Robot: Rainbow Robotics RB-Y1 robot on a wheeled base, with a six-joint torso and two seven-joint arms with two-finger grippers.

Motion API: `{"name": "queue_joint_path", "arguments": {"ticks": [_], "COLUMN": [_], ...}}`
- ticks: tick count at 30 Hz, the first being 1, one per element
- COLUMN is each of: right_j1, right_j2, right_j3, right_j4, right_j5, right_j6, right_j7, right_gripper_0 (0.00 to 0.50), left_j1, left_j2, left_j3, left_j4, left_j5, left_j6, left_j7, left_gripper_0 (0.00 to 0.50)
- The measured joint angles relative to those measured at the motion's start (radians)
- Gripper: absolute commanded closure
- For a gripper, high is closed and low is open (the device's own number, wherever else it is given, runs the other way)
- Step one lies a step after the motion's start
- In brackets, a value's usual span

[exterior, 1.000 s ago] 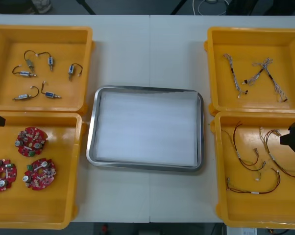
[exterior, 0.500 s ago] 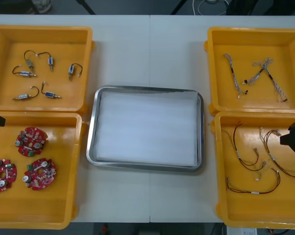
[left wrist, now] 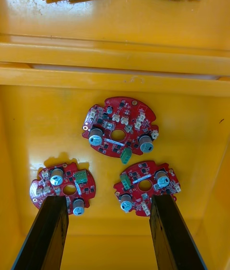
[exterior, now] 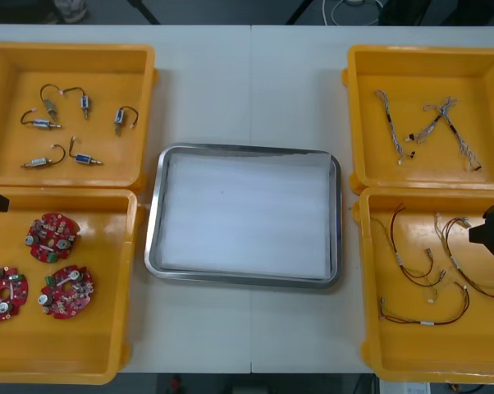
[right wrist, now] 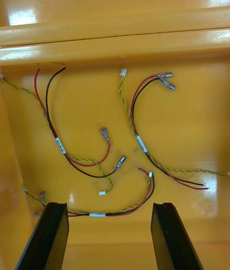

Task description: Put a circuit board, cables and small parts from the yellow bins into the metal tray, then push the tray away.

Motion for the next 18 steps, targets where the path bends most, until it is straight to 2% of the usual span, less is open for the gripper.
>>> {"name": "queue_joint_path", "arguments": {"ticks": [18], "right_j1": [0.0], "right_j2": [0.0], "right_j3": [0.0], "right_j4": [0.0], "right_j5": [0.0], "right_j6": [0.0], "right_j7": [0.0], "right_gripper_0": [0.0], "left_j1": [0.0], "left_j2": [0.0], "left_j3": [0.0], "left_j4": [0.0], "left_j5": [0.0], "left_j6": [0.0], "left_j7": [0.0], "left_gripper_0": [0.0]}}
